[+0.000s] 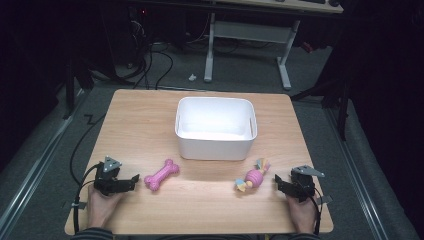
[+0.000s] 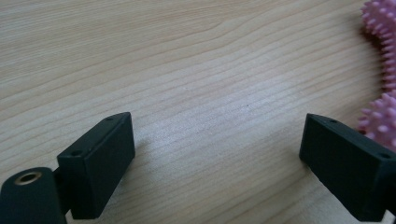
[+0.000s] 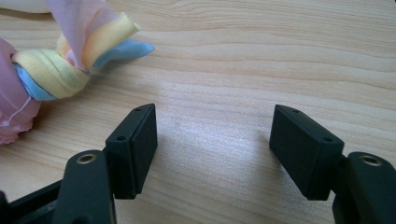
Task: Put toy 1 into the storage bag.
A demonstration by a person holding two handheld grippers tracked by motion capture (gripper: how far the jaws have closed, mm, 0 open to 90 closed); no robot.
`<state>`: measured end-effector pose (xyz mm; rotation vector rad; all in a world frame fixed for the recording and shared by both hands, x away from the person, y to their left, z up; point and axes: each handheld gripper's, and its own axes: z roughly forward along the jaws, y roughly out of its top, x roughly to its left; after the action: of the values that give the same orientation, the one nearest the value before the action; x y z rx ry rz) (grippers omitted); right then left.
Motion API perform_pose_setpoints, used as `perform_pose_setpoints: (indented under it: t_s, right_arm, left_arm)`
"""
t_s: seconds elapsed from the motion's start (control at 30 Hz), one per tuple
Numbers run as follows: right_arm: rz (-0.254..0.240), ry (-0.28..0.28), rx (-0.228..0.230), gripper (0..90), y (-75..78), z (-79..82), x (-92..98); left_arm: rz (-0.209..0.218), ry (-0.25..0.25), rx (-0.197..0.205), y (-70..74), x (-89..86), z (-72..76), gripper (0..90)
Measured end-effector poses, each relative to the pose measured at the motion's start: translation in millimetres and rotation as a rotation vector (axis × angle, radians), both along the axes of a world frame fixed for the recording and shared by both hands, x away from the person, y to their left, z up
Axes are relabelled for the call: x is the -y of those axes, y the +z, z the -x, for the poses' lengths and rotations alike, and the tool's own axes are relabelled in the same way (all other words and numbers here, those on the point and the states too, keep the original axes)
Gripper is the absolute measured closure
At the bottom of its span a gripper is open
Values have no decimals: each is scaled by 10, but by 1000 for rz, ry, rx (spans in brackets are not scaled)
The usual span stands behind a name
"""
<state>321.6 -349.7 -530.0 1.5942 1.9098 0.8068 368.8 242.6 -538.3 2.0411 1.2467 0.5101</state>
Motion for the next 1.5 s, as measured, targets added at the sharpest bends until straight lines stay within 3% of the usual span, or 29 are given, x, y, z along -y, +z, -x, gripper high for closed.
perform_pose_setpoints:
  t_s: [0.2, 0.3, 0.77, 1.17, 1.5]
  right_arm:
    - [0, 4, 0, 321, 0, 0, -1]
    - [-2, 3, -1, 322, 0, -1, 0]
    - [-2, 3, -1, 321, 0, 0, 0]
    - [-2, 7, -2, 315, 0, 1, -1]
    - [-1, 7, -1, 316, 0, 1, -2]
  left_arm:
    - [26, -16, 4, 8, -31, 43, 132]
    - [26, -15, 29, 17, -39, 75, 160]
    - [64, -60, 64, 310, -6, 235, 186]
    - [58, -176, 60, 526, 392, 226, 225]
    - [17, -240, 18, 514, 653, 139, 283]
